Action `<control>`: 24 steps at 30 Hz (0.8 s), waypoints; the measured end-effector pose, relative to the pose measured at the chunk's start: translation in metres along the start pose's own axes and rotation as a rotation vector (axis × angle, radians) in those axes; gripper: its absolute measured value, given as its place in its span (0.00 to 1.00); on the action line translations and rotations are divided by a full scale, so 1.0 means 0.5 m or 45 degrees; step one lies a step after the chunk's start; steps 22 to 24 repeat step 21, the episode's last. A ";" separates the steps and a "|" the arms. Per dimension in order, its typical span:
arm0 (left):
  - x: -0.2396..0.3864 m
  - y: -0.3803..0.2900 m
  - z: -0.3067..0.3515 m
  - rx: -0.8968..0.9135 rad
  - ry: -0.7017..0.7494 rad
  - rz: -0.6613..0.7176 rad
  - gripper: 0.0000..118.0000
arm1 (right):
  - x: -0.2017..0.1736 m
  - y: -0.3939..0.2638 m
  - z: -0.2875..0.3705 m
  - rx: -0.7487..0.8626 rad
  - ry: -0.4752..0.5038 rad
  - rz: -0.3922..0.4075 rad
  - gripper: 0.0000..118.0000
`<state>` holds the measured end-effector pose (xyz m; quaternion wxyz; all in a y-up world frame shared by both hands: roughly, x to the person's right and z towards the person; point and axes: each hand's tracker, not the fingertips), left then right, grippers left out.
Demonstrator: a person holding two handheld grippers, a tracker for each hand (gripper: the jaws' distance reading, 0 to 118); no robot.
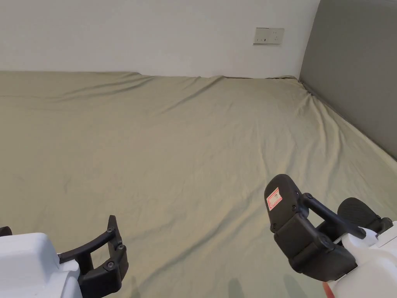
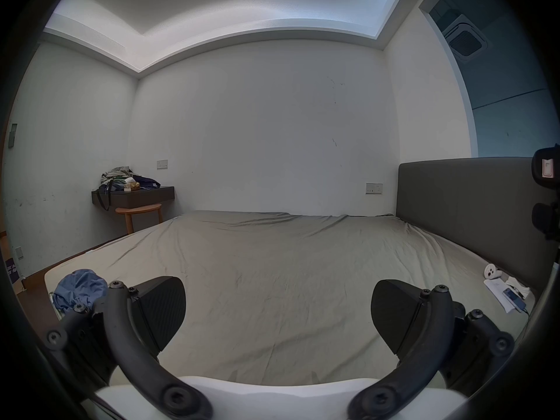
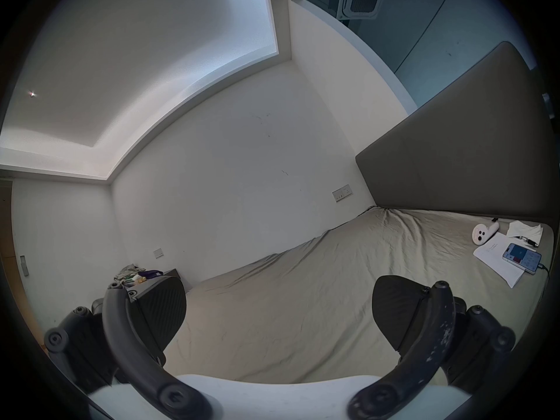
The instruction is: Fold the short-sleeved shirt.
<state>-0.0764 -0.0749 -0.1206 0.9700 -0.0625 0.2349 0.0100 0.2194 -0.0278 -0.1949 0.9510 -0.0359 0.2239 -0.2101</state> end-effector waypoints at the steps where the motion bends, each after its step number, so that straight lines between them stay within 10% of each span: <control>1: 0.000 0.000 0.000 0.000 0.002 0.000 1.00 | 0.000 0.001 -0.001 -0.001 -0.002 0.000 1.00; 24: -0.003 0.002 -0.001 -0.004 0.005 0.005 1.00 | 0.002 0.000 -0.007 -0.020 -0.001 -0.001 1.00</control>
